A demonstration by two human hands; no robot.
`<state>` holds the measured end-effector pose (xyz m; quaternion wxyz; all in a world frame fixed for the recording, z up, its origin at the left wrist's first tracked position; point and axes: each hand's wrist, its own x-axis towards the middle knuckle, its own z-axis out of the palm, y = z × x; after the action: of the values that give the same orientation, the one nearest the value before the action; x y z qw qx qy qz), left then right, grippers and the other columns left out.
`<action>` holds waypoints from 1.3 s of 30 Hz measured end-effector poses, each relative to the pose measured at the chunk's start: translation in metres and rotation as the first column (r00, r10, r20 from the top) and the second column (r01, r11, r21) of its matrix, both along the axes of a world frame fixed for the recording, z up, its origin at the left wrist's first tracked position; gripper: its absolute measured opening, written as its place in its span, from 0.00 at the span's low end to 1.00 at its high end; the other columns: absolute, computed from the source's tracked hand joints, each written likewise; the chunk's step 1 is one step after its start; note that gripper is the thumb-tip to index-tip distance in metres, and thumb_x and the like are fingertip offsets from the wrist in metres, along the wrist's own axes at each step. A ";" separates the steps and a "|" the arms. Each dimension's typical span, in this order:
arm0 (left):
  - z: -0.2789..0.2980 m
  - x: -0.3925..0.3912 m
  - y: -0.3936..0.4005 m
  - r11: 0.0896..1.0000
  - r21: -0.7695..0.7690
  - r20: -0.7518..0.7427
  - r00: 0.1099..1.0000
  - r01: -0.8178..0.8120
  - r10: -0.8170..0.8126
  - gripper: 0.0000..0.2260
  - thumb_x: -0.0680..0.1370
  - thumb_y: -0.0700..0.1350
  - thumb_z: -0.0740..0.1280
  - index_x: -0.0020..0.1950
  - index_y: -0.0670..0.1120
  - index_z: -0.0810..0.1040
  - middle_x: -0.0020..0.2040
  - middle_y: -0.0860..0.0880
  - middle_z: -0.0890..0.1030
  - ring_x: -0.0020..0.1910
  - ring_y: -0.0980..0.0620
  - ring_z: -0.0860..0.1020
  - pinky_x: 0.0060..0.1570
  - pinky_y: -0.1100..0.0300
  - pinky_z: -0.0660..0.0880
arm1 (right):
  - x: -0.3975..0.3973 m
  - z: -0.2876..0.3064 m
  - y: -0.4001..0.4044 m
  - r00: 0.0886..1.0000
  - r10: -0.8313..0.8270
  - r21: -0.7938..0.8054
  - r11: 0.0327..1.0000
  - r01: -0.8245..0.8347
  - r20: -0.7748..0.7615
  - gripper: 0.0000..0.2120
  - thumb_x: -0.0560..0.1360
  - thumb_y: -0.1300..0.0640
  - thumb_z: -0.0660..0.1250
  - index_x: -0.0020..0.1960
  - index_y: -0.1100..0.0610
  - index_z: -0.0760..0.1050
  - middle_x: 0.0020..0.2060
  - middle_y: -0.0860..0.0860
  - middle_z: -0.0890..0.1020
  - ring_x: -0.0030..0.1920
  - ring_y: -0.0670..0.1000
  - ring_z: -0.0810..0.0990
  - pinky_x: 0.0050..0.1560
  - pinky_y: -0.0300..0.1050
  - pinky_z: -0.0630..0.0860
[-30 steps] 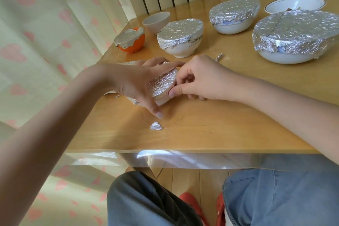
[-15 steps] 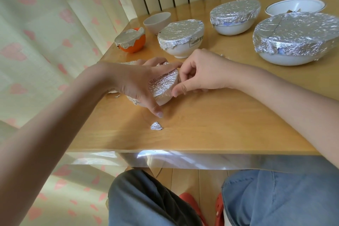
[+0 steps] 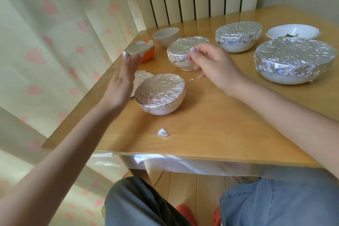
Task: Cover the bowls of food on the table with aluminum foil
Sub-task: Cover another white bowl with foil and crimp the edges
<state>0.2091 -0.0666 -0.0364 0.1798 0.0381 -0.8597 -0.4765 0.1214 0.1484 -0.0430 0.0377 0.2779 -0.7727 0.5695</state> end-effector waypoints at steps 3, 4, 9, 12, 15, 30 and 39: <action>-0.026 0.003 0.017 0.864 0.484 -0.003 0.987 -0.140 0.162 0.30 0.84 0.60 0.44 0.70 0.41 0.72 0.67 0.46 0.77 0.64 0.56 0.75 0.72 0.56 0.64 | 0.004 -0.004 -0.042 0.967 0.043 -0.082 0.996 -0.023 0.251 0.21 0.81 0.46 0.55 0.63 0.59 0.74 0.56 0.49 0.79 0.58 0.47 0.75 0.65 0.49 0.70; -0.028 -0.002 0.022 0.791 0.590 0.020 0.982 -0.163 0.187 0.30 0.83 0.60 0.45 0.68 0.40 0.74 0.64 0.44 0.79 0.63 0.52 0.76 0.71 0.54 0.66 | 0.008 -0.006 -0.053 0.950 0.054 -0.096 0.995 -0.026 0.306 0.22 0.81 0.45 0.54 0.66 0.58 0.73 0.60 0.50 0.78 0.62 0.48 0.74 0.67 0.47 0.68; -0.030 -0.005 0.038 0.638 0.758 0.028 0.983 -0.139 0.181 0.32 0.82 0.62 0.48 0.57 0.39 0.81 0.51 0.41 0.84 0.52 0.45 0.82 0.59 0.52 0.75 | 0.013 -0.016 -0.070 0.858 0.138 -0.174 0.983 -0.057 0.495 0.23 0.79 0.40 0.55 0.59 0.56 0.79 0.55 0.51 0.81 0.56 0.49 0.79 0.61 0.46 0.72; -0.030 -0.005 0.039 0.620 0.774 0.027 0.985 -0.127 0.169 0.31 0.81 0.63 0.50 0.51 0.39 0.82 0.46 0.41 0.85 0.46 0.45 0.83 0.55 0.53 0.77 | 0.013 -0.017 -0.072 0.834 0.164 -0.214 0.975 -0.057 0.527 0.24 0.79 0.40 0.55 0.52 0.56 0.82 0.50 0.55 0.84 0.52 0.53 0.82 0.60 0.52 0.75; -0.030 -0.008 0.038 0.598 0.789 0.041 0.984 -0.139 0.175 0.31 0.81 0.62 0.50 0.51 0.39 0.81 0.43 0.42 0.85 0.43 0.46 0.83 0.51 0.55 0.78 | 0.012 -0.019 -0.075 0.861 0.105 -0.212 0.977 0.003 0.497 0.26 0.79 0.39 0.54 0.48 0.56 0.83 0.46 0.55 0.85 0.50 0.54 0.83 0.60 0.54 0.75; -0.028 -0.005 0.012 0.499 0.853 0.069 0.980 -0.154 0.186 0.36 0.80 0.65 0.48 0.64 0.36 0.77 0.58 0.40 0.82 0.55 0.44 0.81 0.56 0.52 0.76 | 0.060 -0.028 -0.059 0.746 -0.039 -0.487 0.735 0.472 0.665 0.23 0.80 0.43 0.49 0.61 0.53 0.76 0.59 0.44 0.77 0.55 0.42 0.74 0.47 0.34 0.66; -0.024 -0.006 0.039 0.511 0.844 0.076 0.979 -0.163 0.187 0.34 0.79 0.66 0.50 0.47 0.39 0.83 0.42 0.39 0.84 0.47 0.41 0.82 0.59 0.48 0.75 | 0.079 -0.014 -0.106 0.649 -0.348 -0.343 0.631 0.696 0.677 0.26 0.74 0.43 0.48 0.55 0.55 0.78 0.51 0.53 0.81 0.52 0.57 0.77 0.57 0.52 0.73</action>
<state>0.2027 -0.0279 -0.0607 0.1964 0.2011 -0.5105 -0.8126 0.2006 0.0425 -0.0570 0.0679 -0.1726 -0.5847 0.7898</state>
